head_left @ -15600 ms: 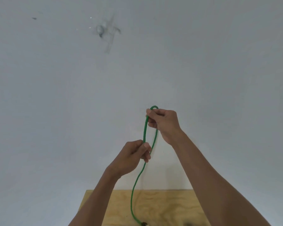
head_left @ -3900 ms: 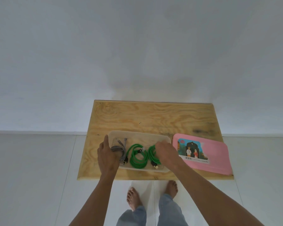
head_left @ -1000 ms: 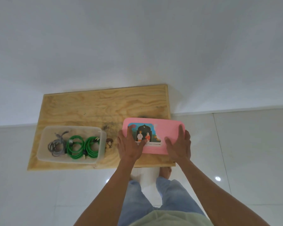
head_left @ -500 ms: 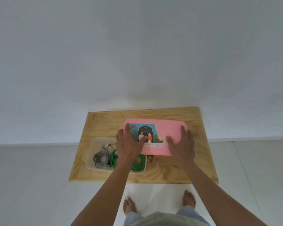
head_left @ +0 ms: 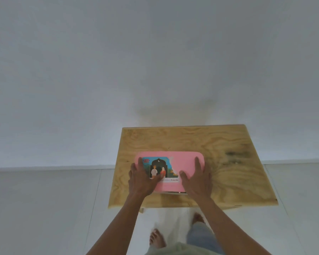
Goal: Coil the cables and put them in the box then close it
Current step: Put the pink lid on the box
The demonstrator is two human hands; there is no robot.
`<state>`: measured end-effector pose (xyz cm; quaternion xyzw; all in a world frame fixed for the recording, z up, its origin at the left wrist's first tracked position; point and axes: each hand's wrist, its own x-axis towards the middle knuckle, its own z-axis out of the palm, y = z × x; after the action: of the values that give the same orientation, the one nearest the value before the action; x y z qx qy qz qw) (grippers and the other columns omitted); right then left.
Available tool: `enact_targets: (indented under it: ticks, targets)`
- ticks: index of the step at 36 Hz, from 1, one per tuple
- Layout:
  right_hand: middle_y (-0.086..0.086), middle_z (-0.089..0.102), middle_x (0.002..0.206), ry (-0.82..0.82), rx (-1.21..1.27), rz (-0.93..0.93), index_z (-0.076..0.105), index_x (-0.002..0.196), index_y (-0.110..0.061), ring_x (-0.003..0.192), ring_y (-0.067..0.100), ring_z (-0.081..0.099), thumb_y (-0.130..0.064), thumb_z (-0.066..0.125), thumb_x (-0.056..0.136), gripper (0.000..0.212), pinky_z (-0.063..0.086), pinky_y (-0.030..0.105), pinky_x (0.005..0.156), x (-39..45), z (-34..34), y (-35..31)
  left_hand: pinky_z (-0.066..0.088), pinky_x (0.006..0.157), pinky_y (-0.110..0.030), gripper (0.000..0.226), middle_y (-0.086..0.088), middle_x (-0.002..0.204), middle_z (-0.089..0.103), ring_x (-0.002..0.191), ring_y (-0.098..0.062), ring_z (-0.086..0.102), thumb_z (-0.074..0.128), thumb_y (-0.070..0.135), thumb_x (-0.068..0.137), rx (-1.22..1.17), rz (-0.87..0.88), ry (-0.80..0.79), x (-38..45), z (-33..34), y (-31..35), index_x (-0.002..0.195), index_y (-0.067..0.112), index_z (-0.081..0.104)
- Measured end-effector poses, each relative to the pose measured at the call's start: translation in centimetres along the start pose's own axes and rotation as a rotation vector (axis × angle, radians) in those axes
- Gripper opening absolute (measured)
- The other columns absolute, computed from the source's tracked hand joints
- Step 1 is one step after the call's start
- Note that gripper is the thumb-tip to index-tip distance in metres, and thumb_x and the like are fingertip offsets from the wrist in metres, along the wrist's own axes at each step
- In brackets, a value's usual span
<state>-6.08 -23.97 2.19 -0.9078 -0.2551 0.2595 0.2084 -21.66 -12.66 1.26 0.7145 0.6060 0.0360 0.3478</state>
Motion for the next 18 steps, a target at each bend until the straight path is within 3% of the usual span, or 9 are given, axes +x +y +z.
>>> enact_targets:
  ticks: [9,18]
  targets:
    - [0.009,0.005,0.163,-0.010,-0.035,0.028,0.010,0.156,-0.030,0.144,0.037,0.023,-0.049,0.055,0.093,0.080,0.033,0.049,0.110,0.0,1.6,1.0,0.044,0.103,-0.048,0.112,-0.013,0.140,0.036,0.127,-0.034,0.041,0.084,0.049,0.070,-0.005,0.010,-0.051,0.1,1.2,-1.9,0.153,0.018,0.016]
    - [0.010,0.009,0.163,0.006,-0.007,0.032,0.010,0.157,-0.030,0.146,0.036,0.020,-0.052,0.054,0.093,0.081,0.033,0.050,0.111,0.8,2.4,1.6,0.045,0.102,-0.052,0.111,-0.012,0.142,0.035,0.129,-0.034,0.039,0.084,0.047,0.071,-0.005,0.041,-0.039,1.1,1.3,-1.5,0.154,0.018,0.017]
